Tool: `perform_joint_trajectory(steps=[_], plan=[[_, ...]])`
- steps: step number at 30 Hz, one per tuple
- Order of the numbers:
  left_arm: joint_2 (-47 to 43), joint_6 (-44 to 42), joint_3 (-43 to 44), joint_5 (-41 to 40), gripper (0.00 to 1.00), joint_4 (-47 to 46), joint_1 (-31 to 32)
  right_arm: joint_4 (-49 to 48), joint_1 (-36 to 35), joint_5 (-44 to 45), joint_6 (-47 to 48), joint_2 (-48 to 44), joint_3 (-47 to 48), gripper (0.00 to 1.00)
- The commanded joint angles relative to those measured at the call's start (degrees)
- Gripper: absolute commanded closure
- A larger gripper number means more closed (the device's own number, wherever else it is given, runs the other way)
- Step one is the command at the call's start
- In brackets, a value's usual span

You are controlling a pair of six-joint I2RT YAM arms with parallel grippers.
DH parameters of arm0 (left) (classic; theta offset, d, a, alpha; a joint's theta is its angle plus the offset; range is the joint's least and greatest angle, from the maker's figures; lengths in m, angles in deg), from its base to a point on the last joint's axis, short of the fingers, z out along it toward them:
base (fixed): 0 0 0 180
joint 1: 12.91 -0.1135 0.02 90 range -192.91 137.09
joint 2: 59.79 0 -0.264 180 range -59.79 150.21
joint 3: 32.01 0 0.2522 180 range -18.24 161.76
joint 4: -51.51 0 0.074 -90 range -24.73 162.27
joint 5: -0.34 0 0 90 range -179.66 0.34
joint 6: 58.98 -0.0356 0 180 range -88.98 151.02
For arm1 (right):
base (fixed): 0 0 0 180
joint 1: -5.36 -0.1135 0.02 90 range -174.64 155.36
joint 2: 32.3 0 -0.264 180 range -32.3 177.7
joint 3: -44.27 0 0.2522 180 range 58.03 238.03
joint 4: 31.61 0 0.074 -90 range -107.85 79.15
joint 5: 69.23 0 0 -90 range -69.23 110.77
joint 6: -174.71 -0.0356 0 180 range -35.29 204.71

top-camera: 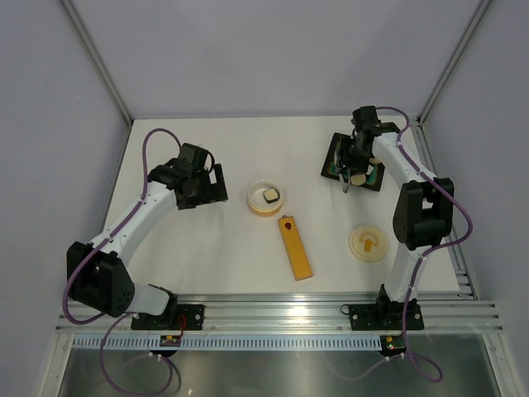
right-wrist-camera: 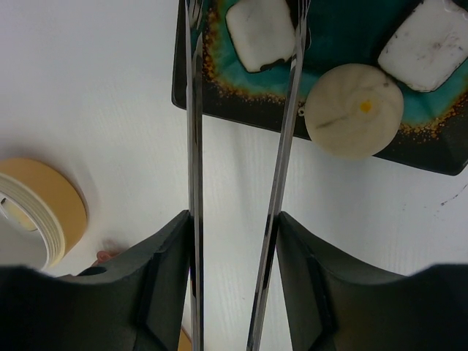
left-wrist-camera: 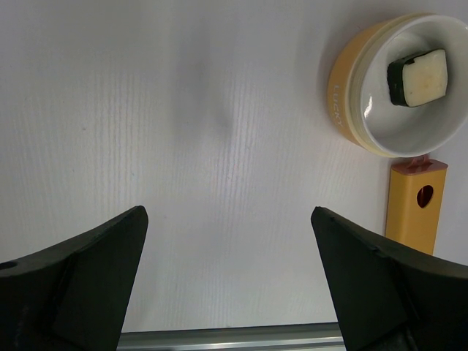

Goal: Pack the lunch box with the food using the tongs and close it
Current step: Pick up the fake food from the plate.

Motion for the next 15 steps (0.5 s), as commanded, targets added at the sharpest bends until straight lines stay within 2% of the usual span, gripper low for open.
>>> perform_joint_trajectory(steps=[1,7,15], plan=[[-2.03,-0.4,-0.67,-0.02,0.01,-1.26,-0.14,-1.41,-0.52,-0.27,0.66,-1.56,1.35,0.45],[-1.68,-0.4,-0.76,-0.02,0.01,-1.43,-0.06,-1.23,-0.52,-1.15,0.04,-3.4,-0.41,0.45],[-1.42,-0.4,-1.28,0.42,0.01,-1.78,-0.06,-0.88,-0.52,2.36,-1.45,-7.0,-5.24,0.46]])
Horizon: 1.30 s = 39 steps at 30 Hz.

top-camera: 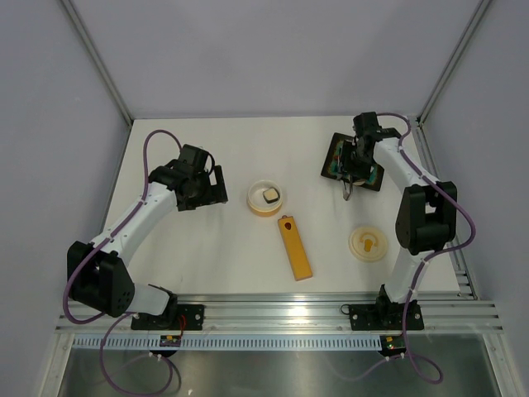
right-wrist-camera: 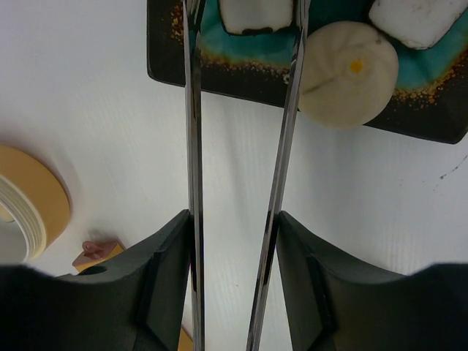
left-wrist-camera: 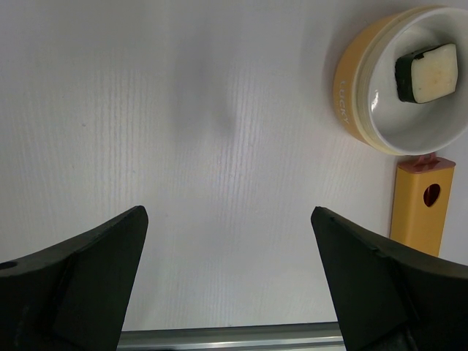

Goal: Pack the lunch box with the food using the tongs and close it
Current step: Pick up the fake food from the plate.

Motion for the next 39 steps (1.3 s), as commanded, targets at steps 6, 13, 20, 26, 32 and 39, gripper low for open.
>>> perform_joint_trajectory(steps=[6,13,20,26,32,39], plan=[[-1.77,-0.38,-0.56,0.49,0.01,-1.7,-0.14,-0.44,-0.49,1.84,-2.25,-7.31,-2.54,0.45],[-1.68,-0.47,-1.09,0.75,0.01,-2.05,-0.06,1.31,-0.49,1.93,-1.9,-6.17,1.49,0.43],[-2.29,-0.47,-1.44,0.49,0.01,-1.96,-0.14,0.88,-0.41,1.4,-1.72,-1.43,6.5,0.44],[-2.82,-0.55,-2.06,0.14,0.01,-1.79,-0.14,0.96,-0.49,2.1,-2.34,2.18,9.66,0.44],[-2.56,-0.56,-1.88,-0.04,0.01,-1.87,-0.14,1.67,-0.49,3.16,-2.25,4.73,11.87,0.36],[-2.38,-0.82,-1.53,-0.04,0.01,-1.61,-0.06,0.97,-0.41,4.83,-2.86,6.14,12.31,0.34]])
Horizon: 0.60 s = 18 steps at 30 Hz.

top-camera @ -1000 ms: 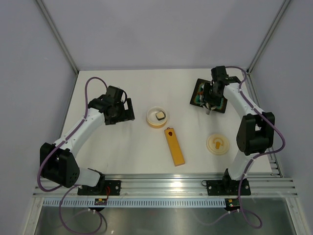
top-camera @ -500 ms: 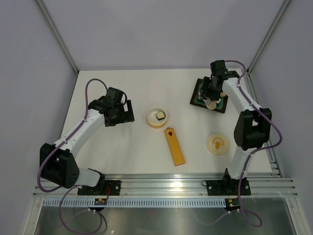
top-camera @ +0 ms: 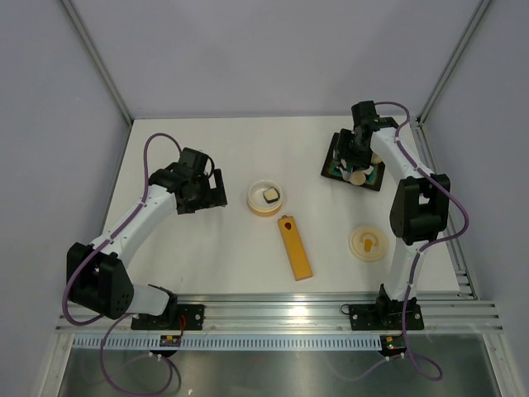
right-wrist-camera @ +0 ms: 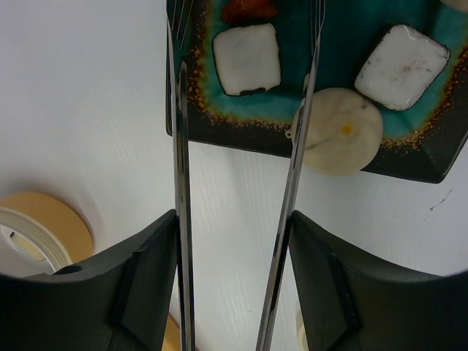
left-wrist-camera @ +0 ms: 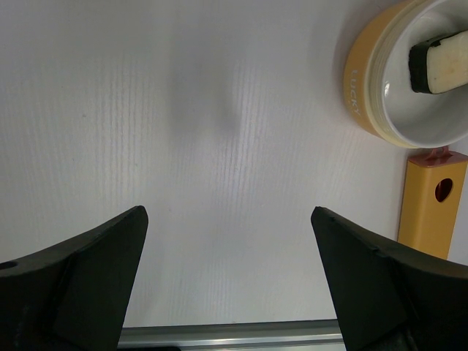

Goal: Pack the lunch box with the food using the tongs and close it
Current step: Pick up the fake food from the plate.

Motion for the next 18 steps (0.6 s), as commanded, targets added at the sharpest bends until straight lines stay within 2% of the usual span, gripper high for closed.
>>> perform_joint_trajectory(steps=[1,4,13,18], plan=[[-1.55,-0.88,0.44,-0.17,0.01,-1.3,-0.14,-1.33,-0.47,2.05,-0.83,0.24,2.32,0.35],[-1.46,-0.88,0.53,-0.17,0.01,-1.3,-0.14,-1.68,-0.47,1.96,-1.09,-0.2,1.97,0.42],[-1.11,-1.24,0.88,0.18,0.01,-1.22,-0.14,-3.17,-0.47,2.05,-1.8,-2.92,-1.45,0.51],[-1.11,-1.41,0.88,0.01,0.01,-1.04,-0.06,-4.23,-0.47,2.31,-2.15,-4.86,-3.57,0.65]])
